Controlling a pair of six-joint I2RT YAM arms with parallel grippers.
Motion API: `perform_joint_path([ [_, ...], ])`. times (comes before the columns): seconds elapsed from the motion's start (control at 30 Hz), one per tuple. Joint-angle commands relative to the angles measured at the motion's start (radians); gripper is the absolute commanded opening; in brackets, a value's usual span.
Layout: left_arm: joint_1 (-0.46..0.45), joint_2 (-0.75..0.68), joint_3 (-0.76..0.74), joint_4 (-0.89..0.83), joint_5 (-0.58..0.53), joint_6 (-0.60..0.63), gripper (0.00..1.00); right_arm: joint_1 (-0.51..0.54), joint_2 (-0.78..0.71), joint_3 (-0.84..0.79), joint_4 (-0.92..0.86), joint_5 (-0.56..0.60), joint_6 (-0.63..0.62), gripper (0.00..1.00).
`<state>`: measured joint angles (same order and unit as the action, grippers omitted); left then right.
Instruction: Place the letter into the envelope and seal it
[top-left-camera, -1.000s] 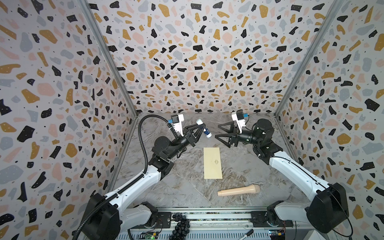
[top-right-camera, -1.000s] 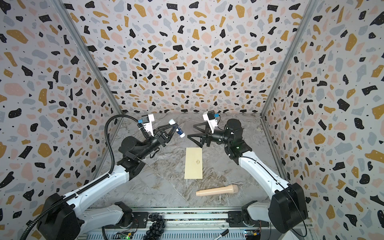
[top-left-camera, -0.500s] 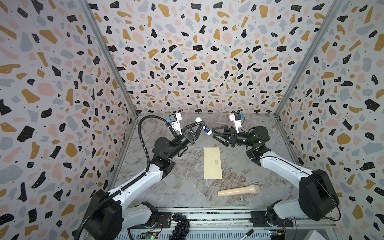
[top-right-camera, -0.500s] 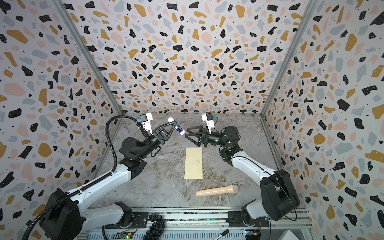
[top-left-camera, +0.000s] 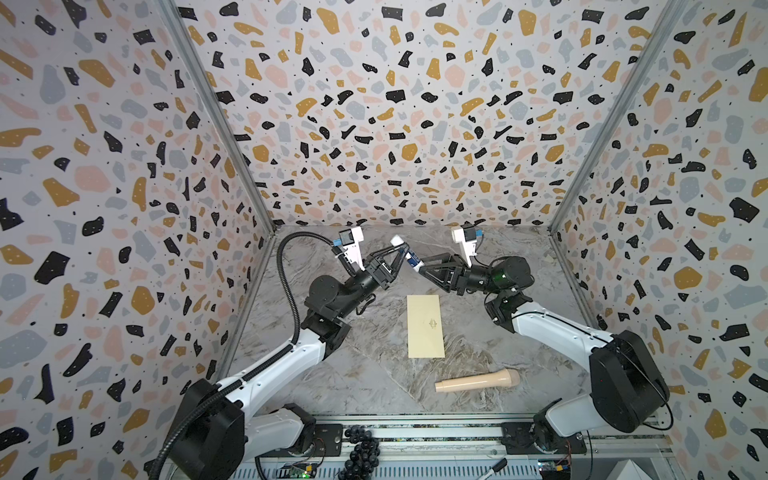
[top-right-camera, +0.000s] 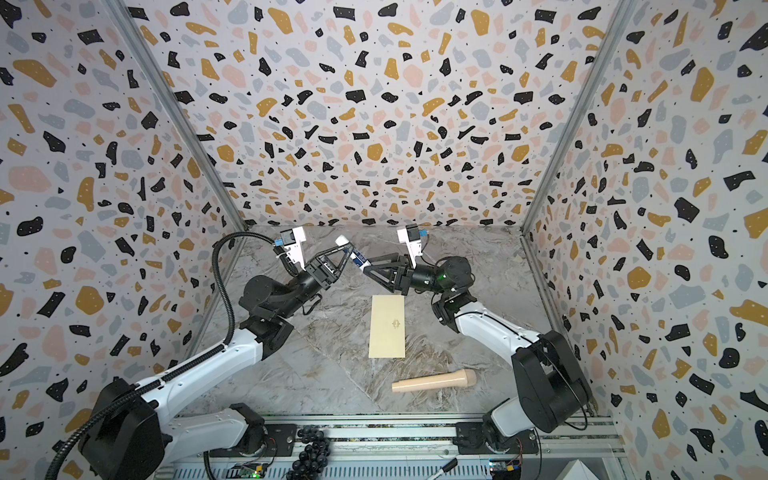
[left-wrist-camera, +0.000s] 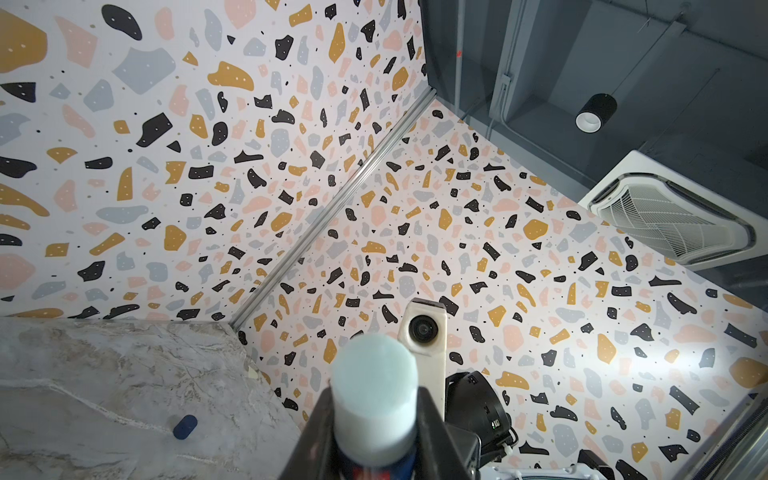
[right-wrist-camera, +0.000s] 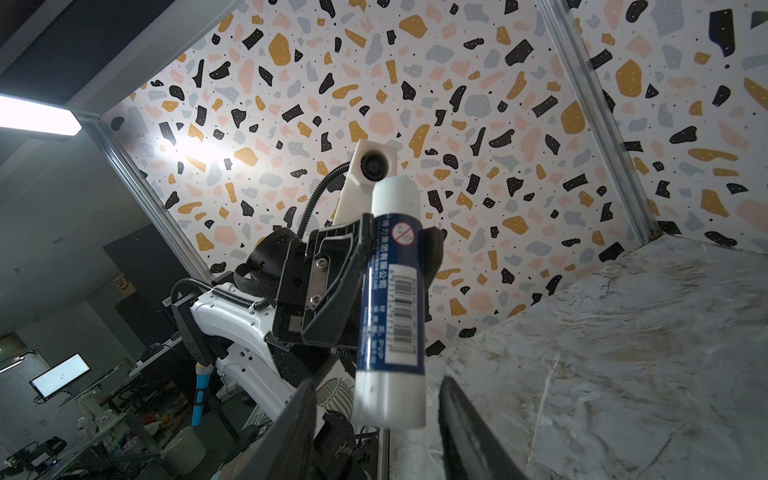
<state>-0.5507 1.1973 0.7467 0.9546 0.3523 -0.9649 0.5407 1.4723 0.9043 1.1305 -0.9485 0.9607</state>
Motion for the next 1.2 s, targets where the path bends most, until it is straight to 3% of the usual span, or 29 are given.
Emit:
perform_joint_path([
  [0.0,0.004,-0.014,-0.006,0.084,-0.006,0.005,0.00,0.008,-0.002,0.040,0.055,0.011,0.014,0.45],
  [0.7,0.004,-0.026,-0.018,0.047,-0.013,0.045,0.00,0.025,0.006,0.041,0.017,0.082,0.016,0.12],
  [0.93,0.003,-0.042,-0.018,-0.035,-0.032,0.123,0.00,0.046,-0.087,0.069,-0.315,0.250,-0.234,0.01],
  [1.17,-0.007,-0.047,-0.015,-0.078,-0.045,0.160,0.00,0.125,-0.166,0.137,-0.622,0.519,-0.523,0.00],
])
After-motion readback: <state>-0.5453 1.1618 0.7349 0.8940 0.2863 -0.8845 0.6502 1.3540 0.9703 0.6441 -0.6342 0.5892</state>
